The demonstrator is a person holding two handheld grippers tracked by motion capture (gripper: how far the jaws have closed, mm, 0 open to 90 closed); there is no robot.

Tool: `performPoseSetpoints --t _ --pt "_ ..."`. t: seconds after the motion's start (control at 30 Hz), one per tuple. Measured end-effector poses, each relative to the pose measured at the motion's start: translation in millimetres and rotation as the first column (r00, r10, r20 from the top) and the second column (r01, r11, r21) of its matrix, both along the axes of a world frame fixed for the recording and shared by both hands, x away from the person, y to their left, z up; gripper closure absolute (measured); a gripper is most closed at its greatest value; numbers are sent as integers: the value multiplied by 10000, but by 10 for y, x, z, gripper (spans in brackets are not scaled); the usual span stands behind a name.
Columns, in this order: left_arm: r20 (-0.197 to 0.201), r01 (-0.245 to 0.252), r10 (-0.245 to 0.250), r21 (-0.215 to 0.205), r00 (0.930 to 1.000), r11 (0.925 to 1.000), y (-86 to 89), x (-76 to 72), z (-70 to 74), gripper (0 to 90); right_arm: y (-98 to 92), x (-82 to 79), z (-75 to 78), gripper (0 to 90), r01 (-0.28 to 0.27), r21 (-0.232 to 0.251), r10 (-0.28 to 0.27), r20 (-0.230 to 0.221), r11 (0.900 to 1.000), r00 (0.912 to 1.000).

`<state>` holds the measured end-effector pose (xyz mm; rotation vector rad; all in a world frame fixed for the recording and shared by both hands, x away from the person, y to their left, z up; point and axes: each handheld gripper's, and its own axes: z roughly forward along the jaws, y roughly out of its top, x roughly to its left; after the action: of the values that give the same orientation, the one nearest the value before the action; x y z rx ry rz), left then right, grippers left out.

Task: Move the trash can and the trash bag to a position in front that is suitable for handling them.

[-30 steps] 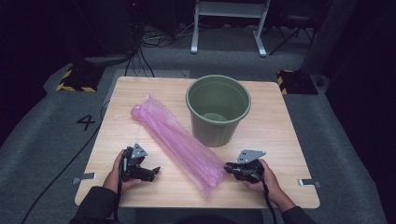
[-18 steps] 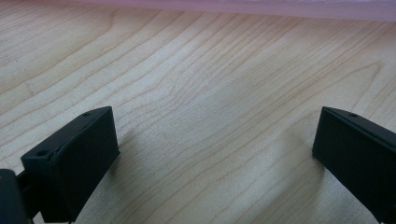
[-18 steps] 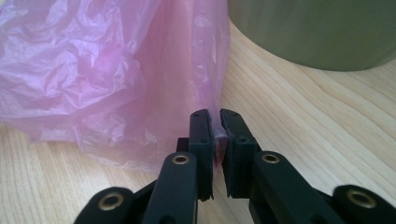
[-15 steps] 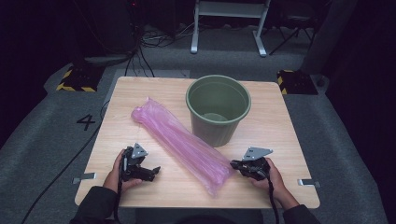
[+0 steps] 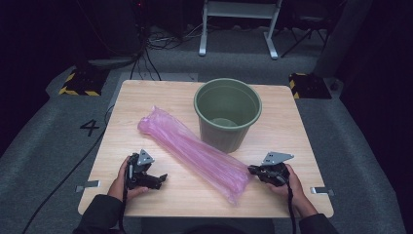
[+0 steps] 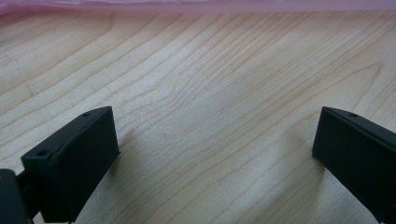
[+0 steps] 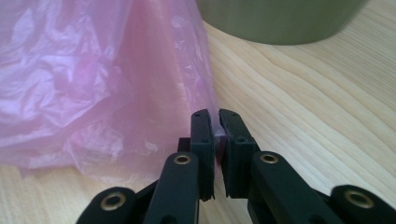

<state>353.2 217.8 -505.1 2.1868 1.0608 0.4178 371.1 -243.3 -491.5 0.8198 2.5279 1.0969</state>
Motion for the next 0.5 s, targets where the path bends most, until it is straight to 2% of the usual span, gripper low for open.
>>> performPoseSetpoints --t 0.27,0.5 --pt "5 28 -28 -6 10000 10000 2 2 -1 1 -233 76 -18 844 652 0 -652 12 9979 9979" --pt "11 31 -31 -7 10000 10000 3 3 -1 1 -519 128 -19 838 1428 295 -1424 -152 9893 9897"
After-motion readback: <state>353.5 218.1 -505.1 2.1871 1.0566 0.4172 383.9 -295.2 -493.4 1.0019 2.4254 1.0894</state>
